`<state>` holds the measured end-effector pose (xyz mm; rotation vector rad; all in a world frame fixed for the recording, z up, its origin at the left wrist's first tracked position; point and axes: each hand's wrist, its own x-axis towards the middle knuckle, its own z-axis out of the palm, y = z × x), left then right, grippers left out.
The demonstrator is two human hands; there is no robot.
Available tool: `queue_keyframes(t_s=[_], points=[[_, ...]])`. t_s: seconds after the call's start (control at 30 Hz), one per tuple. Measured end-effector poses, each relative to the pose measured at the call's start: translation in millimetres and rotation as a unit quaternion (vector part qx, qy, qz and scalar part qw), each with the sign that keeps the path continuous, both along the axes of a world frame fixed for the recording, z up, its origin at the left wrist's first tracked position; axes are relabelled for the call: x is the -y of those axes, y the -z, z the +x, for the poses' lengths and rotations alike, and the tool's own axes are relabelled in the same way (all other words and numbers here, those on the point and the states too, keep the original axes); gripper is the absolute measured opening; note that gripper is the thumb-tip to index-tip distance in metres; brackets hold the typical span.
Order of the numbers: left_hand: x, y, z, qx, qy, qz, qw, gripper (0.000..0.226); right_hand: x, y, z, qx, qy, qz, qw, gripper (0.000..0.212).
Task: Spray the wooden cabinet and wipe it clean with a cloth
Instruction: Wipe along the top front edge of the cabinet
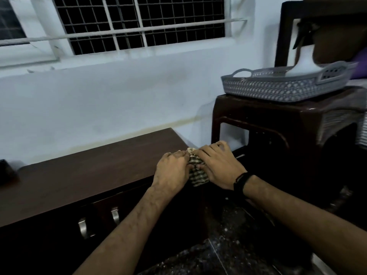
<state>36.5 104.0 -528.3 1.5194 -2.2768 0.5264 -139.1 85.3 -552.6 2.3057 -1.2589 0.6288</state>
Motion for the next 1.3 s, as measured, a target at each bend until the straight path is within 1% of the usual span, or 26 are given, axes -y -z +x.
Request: queue_keyframes(t_s=[0.07,0.17,0.23,0.3,0.4,0.5,0.6,0.67,0.77,0.87,0.93,0.97,1.03,1.1,1.17,1.23,1.3], points=[[2,-3,-13,-0.011,0.019,-0.002,1.0,0.026,-5,-5,-15,0.052,0.0,0.035,0.998,0.038],[3,-8,-33,-0.053,0.057,-0.006,0.997,0.021,-14,-12,-35,0.183,-0.02,0.113,0.976,0.028],[4,-11,-47,-0.081,0.079,-0.009,0.994,0.018,-15,-16,-48,0.224,-0.033,0.147,0.963,0.02],[6,-15,-59,-0.1,0.092,-0.004,0.991,0.014,-15,-21,-59,0.237,-0.025,0.172,0.956,0.016],[12,-19,-72,-0.112,0.116,0.024,0.987,0.012,-18,-26,-73,0.218,-0.003,0.183,0.959,0.018],[14,-25,-80,-0.127,0.137,0.034,0.982,0.018,-24,-35,-85,0.212,-0.014,0.217,0.953,0.024],[19,-36,-88,-0.15,0.149,0.035,0.977,0.027,-24,-47,-91,0.221,-0.019,0.243,0.945,0.019],[21,-50,-93,-0.186,0.155,0.041,0.969,0.029,-25,-58,-91,0.262,-0.004,0.225,0.939,0.023],[30,-87,-100,-0.252,0.148,0.028,0.956,0.031,-24,-86,-94,0.32,0.011,0.198,0.926,0.021],[45,-121,-98,-0.317,0.157,0.021,0.935,0.038,-16,-126,-89,0.332,0.015,0.163,0.929,0.016],[51,-132,-96,-0.349,0.17,0.016,0.921,0.045,-12,-146,-83,0.346,0.007,0.145,0.927,0.015],[58,-136,-92,-0.373,0.179,0.016,0.91,0.046,-5,-157,-77,0.351,0.006,0.137,0.926,0.015],[72,-145,-85,-0.408,0.194,0.032,0.892,0.04,7,-174,-64,0.363,0.016,0.116,0.924,0.017],[85,-156,-79,-0.436,0.207,0.052,0.874,0.035,21,-189,-52,0.366,0.031,0.106,0.924,0.022],[101,-166,-77,-0.472,0.223,0.067,0.85,0.036,35,-207,-47,0.346,0.056,0.1,0.931,0.025],[116,-177,-82,-0.5,0.235,0.08,0.83,0.041,46,-232,-52,0.321,0.083,0.094,0.939,0.022],[130,-192,-96,-0.503,0.246,0.09,0.824,0.046,54,-262,-68,0.299,0.103,0.099,0.943,0.016]])
